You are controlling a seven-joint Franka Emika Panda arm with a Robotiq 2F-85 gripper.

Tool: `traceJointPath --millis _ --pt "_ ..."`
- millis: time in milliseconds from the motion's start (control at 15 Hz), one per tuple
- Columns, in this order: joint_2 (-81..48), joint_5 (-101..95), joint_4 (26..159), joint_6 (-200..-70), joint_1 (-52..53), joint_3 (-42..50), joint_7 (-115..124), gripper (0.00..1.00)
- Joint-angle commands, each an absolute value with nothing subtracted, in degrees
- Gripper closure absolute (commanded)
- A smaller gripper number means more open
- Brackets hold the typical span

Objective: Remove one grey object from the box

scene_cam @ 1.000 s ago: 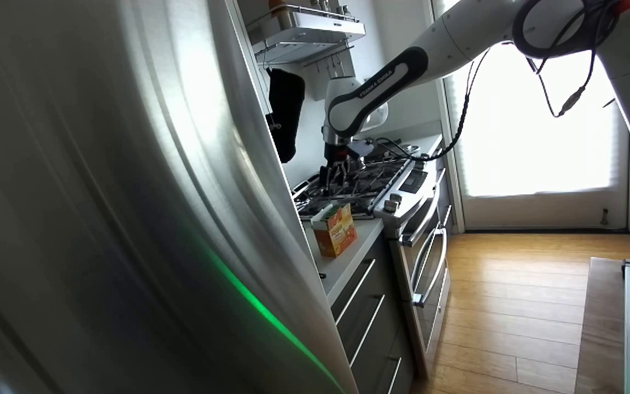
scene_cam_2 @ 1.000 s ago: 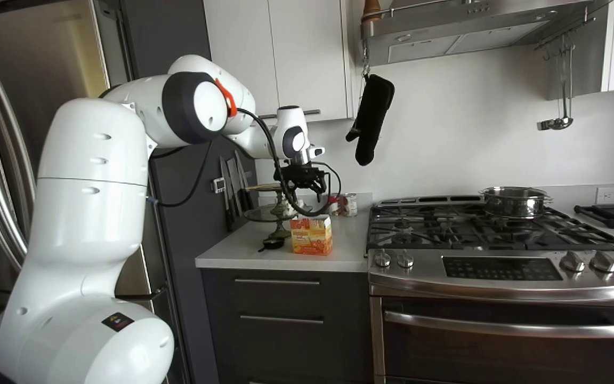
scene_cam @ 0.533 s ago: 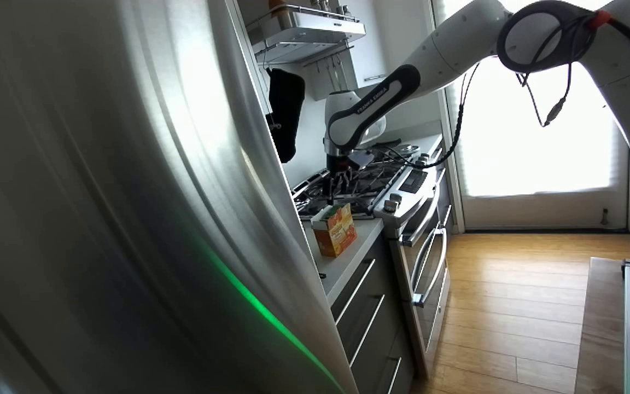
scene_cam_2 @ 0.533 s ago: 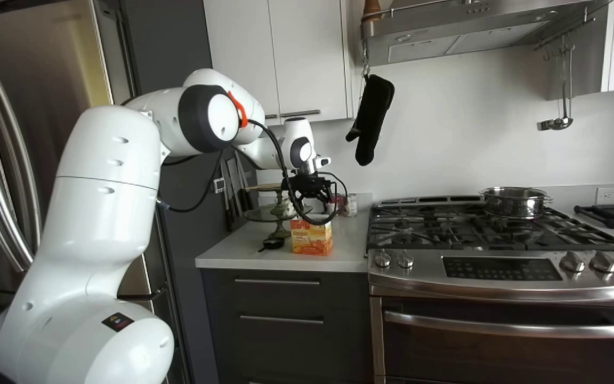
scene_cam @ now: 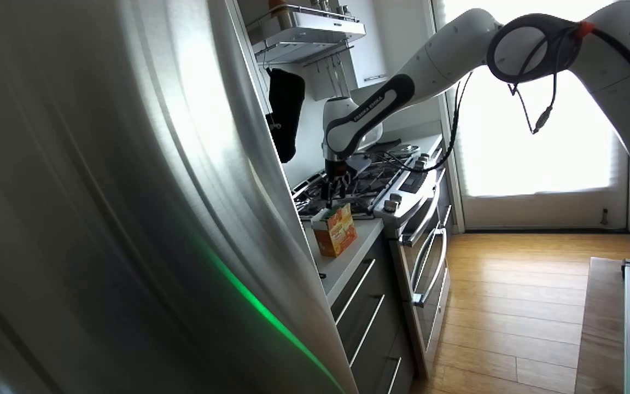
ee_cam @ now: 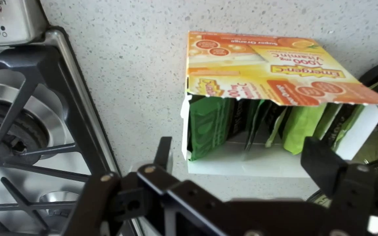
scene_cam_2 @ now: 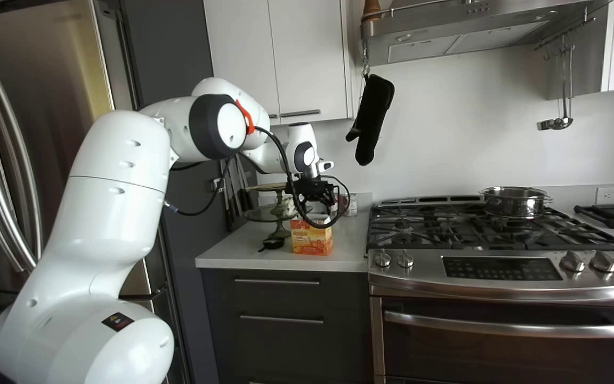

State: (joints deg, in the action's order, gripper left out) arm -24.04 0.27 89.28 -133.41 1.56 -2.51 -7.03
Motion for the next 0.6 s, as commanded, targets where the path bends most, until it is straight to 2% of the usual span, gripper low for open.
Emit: traceJointPath --millis 0,133,333,533 --pt "-25.6 0.5 87.0 -133.0 1.6 -3.1 -7.3 0.00" --pt "-26.1 0.7 86.2 -132.7 1.6 -3.5 -7.4 0.01" --pt "-27.3 1.7 84.7 -131.5 1.4 -4.1 -7.6 0.27" --pt "-28.5 2.2 83.6 -130.7 1.3 -4.2 -7.5 0.39"
